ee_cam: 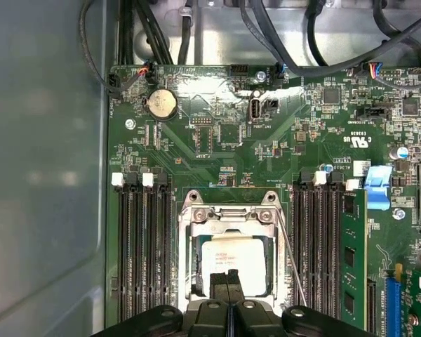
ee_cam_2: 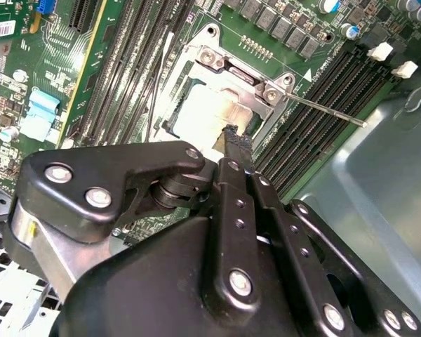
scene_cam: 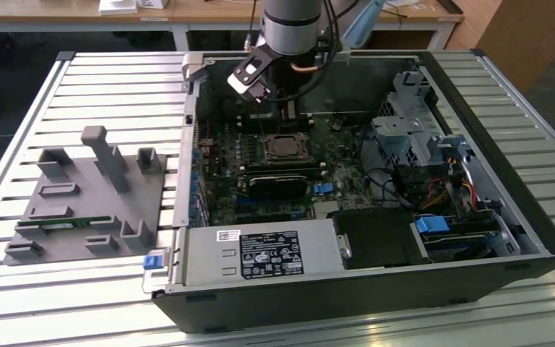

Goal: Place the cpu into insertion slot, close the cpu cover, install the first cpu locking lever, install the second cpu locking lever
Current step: 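Install the first cpu locking lever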

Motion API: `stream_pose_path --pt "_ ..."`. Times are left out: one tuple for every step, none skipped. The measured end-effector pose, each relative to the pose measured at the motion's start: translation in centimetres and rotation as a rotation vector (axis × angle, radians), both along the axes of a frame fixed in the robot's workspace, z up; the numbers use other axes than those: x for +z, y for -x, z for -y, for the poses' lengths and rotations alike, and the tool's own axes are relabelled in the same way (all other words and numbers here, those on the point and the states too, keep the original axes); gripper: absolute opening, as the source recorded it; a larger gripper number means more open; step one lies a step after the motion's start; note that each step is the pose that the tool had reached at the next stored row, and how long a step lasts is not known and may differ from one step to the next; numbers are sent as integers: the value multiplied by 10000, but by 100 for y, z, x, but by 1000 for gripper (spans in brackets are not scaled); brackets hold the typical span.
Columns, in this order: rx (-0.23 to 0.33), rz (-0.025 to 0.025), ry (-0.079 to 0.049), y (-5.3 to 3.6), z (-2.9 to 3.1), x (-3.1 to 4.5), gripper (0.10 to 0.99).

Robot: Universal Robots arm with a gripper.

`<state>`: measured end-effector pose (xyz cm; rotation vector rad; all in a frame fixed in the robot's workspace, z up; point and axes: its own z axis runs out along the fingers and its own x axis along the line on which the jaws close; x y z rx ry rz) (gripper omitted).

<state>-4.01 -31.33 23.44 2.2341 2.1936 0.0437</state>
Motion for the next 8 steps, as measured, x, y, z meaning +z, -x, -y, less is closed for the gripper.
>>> stream_pose_path --pt "-1 0 2 0 0 7 106" --pt "0 0 4 0 0 14 106" --pt "0 1 6 0 0 21 106" --pt "-1 0 8 0 0 26 106" --pt "-1 0 10 0 0 33 106" --pt "0 0 11 0 0 39 106" --pt "0 0 12 0 0 45 106" --pt "0 0 13 0 0 52 106"
